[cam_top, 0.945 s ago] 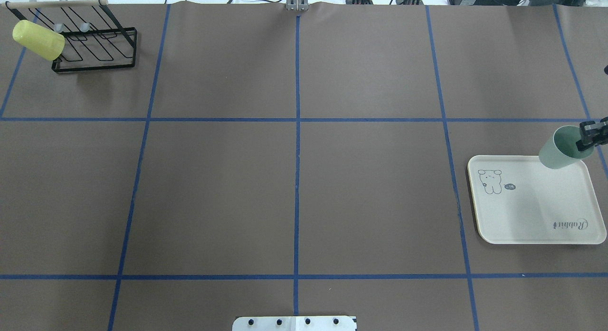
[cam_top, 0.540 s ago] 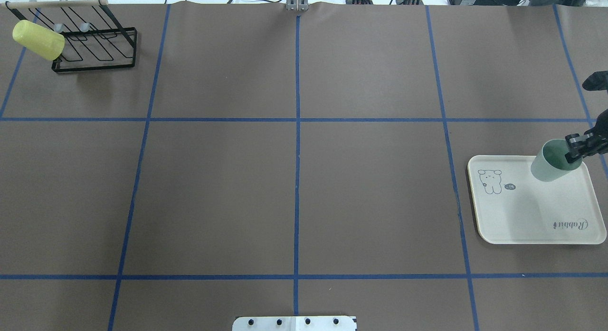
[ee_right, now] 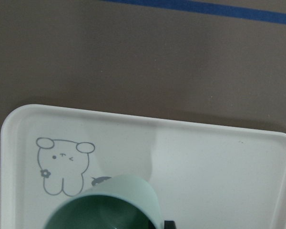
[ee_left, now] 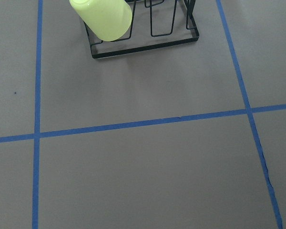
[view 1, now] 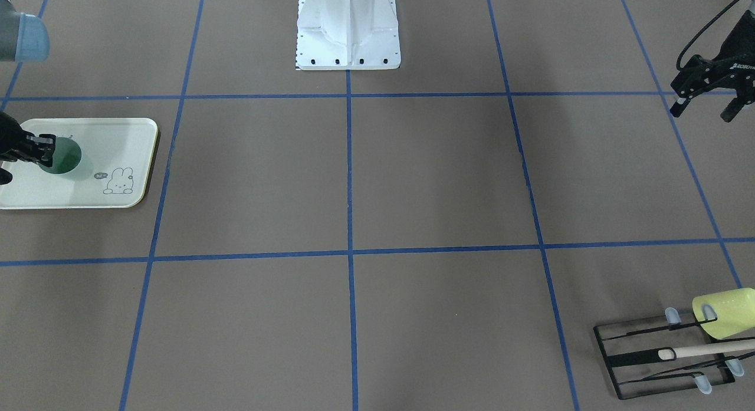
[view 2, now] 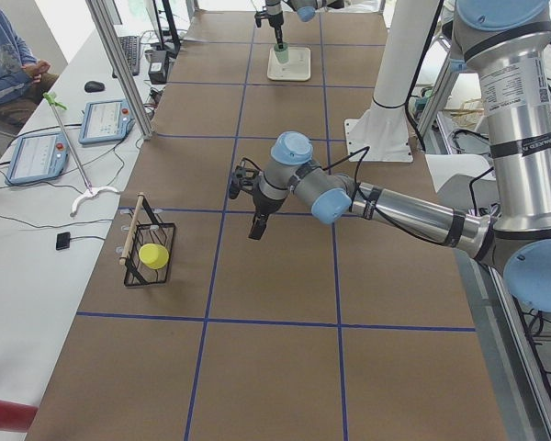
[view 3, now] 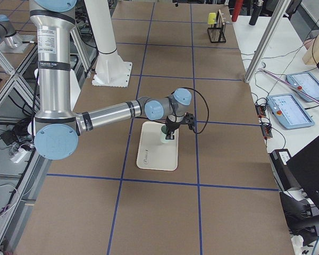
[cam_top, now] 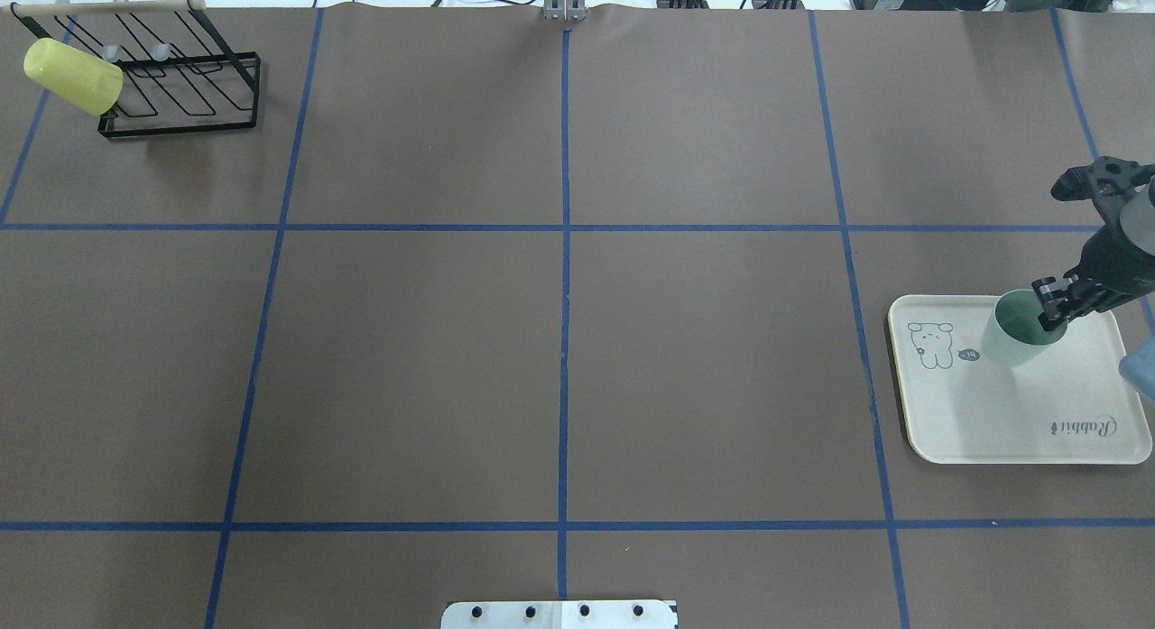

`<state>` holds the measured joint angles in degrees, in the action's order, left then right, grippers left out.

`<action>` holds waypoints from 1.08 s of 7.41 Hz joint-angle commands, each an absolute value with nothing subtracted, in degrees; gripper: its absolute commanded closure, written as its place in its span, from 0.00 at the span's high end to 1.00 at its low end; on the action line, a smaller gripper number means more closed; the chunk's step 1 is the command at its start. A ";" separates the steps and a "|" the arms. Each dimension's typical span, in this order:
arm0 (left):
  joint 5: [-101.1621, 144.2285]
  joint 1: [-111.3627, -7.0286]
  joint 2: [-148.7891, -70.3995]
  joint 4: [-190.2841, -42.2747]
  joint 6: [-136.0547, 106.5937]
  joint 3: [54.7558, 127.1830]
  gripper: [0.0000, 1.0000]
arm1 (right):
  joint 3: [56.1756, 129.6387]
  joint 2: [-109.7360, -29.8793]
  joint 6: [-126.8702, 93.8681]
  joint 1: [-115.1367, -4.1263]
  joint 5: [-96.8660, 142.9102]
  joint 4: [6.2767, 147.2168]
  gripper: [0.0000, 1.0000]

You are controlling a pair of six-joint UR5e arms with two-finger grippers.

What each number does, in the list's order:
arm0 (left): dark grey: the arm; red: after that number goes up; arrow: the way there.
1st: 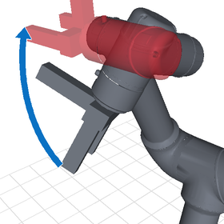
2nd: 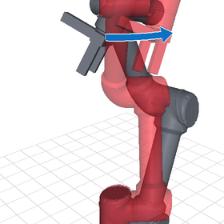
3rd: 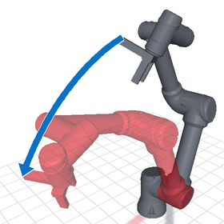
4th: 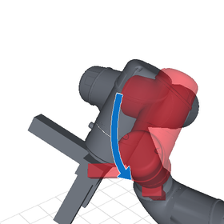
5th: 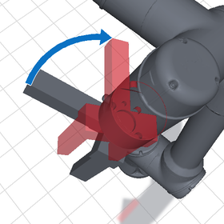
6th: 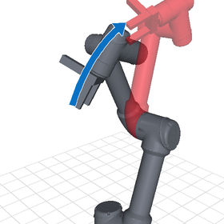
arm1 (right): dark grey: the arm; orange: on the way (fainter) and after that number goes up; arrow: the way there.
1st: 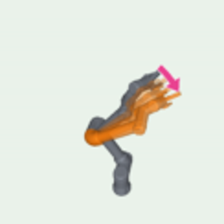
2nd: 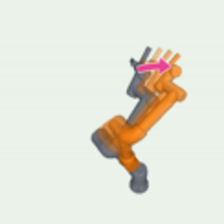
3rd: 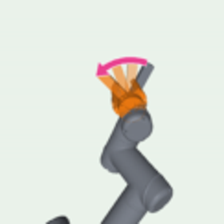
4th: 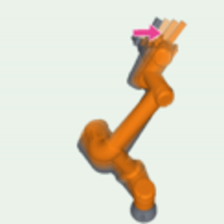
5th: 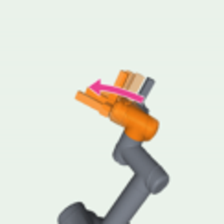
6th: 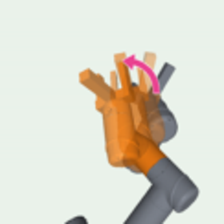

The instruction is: Left arm grabs green cup and hands to right arm on tray

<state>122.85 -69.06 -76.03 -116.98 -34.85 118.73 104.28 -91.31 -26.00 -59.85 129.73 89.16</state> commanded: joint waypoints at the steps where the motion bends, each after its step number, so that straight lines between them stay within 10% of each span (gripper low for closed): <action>1: 122.78 -69.08 -76.11 -116.98 -35.24 118.92 1.00 | 103.80 -91.67 -26.45 -59.85 129.64 87.20 0.99; 8: 131.72 -75.91 -72.09 -116.98 -33.93 119.27 1.00 | 116.90 -99.64 -21.83 -79.70 131.22 87.45 1.00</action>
